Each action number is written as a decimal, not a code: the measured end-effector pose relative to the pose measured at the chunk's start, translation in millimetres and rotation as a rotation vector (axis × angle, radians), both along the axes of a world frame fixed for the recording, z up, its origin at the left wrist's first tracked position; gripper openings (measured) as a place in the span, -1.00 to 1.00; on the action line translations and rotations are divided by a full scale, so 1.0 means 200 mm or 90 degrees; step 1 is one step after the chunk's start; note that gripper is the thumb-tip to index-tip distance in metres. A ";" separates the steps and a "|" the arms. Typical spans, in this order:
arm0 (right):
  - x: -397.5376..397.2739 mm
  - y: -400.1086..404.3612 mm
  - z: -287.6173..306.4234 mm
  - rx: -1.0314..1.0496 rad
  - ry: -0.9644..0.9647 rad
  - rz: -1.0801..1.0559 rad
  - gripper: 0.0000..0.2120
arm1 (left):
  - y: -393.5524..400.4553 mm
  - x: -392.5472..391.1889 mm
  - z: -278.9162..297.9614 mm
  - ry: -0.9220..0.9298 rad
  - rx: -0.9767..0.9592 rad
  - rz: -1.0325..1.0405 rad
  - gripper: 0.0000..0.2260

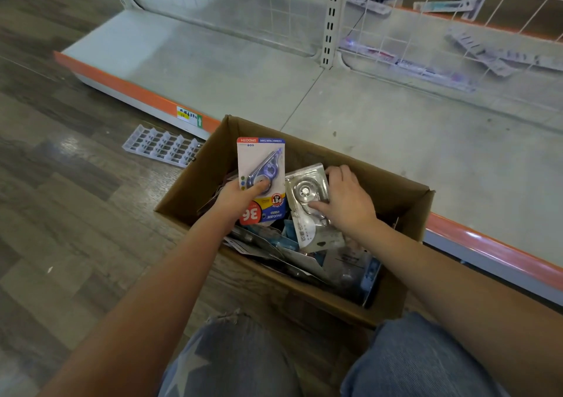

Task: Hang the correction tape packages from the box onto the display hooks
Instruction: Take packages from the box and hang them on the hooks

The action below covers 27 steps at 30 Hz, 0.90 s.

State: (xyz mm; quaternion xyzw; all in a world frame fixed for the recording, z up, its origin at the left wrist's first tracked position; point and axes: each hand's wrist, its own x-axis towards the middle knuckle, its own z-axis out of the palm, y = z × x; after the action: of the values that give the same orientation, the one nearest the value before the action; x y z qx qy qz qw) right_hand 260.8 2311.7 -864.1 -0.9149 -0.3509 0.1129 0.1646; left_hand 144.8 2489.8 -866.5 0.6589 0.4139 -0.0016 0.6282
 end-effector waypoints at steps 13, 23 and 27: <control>-0.01 0.13 0.03 -0.356 -0.323 0.700 -0.42 | 0.01 -0.01 -0.01 -0.022 -0.001 -0.004 -0.69; -0.04 0.22 0.05 -0.530 -0.506 0.749 -0.32 | 0.01 -0.02 -0.01 -0.018 -0.032 -0.022 -0.68; -0.02 0.16 0.06 -0.473 -0.586 0.767 -0.39 | 0.01 -0.03 -0.02 0.003 -0.010 -0.123 -0.61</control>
State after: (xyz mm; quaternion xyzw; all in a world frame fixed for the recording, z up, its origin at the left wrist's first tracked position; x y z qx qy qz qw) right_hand 257.4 2344.5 -852.8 -0.5206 -0.7509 -0.0949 -0.3951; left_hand 139.5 2491.7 -869.9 0.6909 0.3494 -0.0669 0.6293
